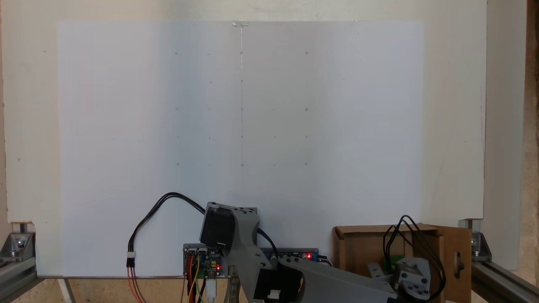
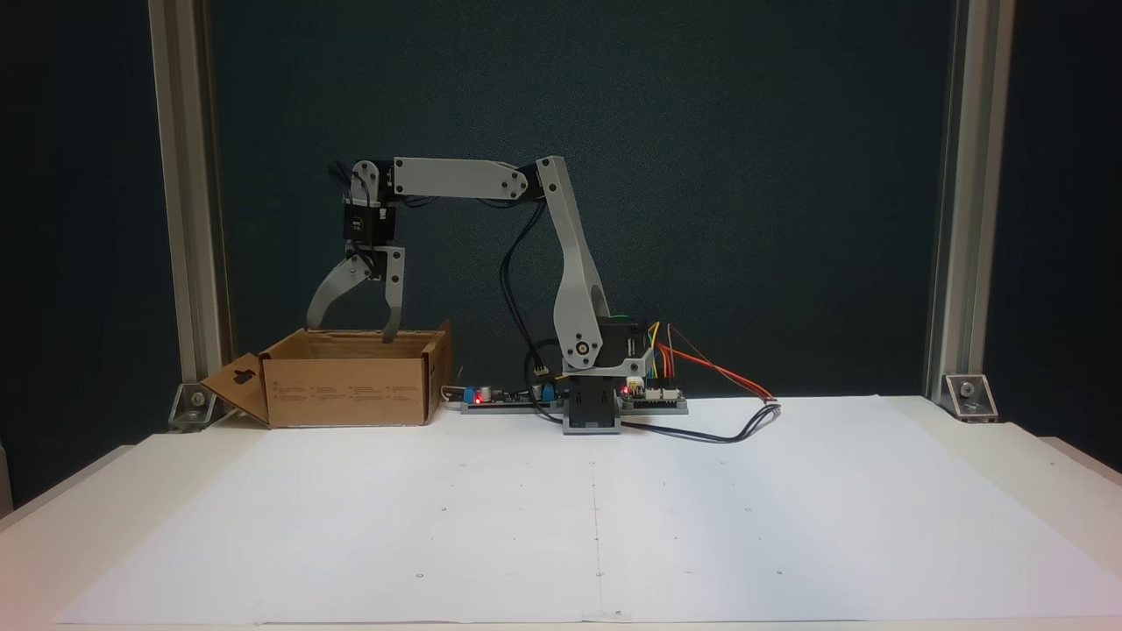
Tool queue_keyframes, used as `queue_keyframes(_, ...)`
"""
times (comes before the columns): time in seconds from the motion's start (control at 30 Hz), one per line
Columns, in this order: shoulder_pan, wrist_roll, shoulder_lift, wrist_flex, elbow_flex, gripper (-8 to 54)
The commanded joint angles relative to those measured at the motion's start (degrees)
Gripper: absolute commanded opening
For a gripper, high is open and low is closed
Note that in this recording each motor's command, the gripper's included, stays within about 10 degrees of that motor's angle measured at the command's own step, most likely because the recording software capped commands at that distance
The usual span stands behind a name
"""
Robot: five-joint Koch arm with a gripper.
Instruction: Grasp a green dice and put it in the bin.
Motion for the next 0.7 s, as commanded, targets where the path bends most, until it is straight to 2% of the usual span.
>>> queue_keyframes(0.0,-3.3,4.2,6.4,-1.2,-3.8,44.8)
queue_keyframes(0.1,-13.2,13.0,14.9,-3.3,-3.8,44.7)
queue_keyframes(0.23,-28.9,19.8,20.3,-7.4,-3.8,44.8)
queue_keyframes(0.4,-49.6,22.0,21.8,-14.1,-3.8,44.8)
queue_keyframes(0.53,-66.0,28.1,22.1,-14.2,-2.4,44.6)
queue_keyframes(0.67,-82.5,28.4,24.7,-16.7,2.0,44.6)
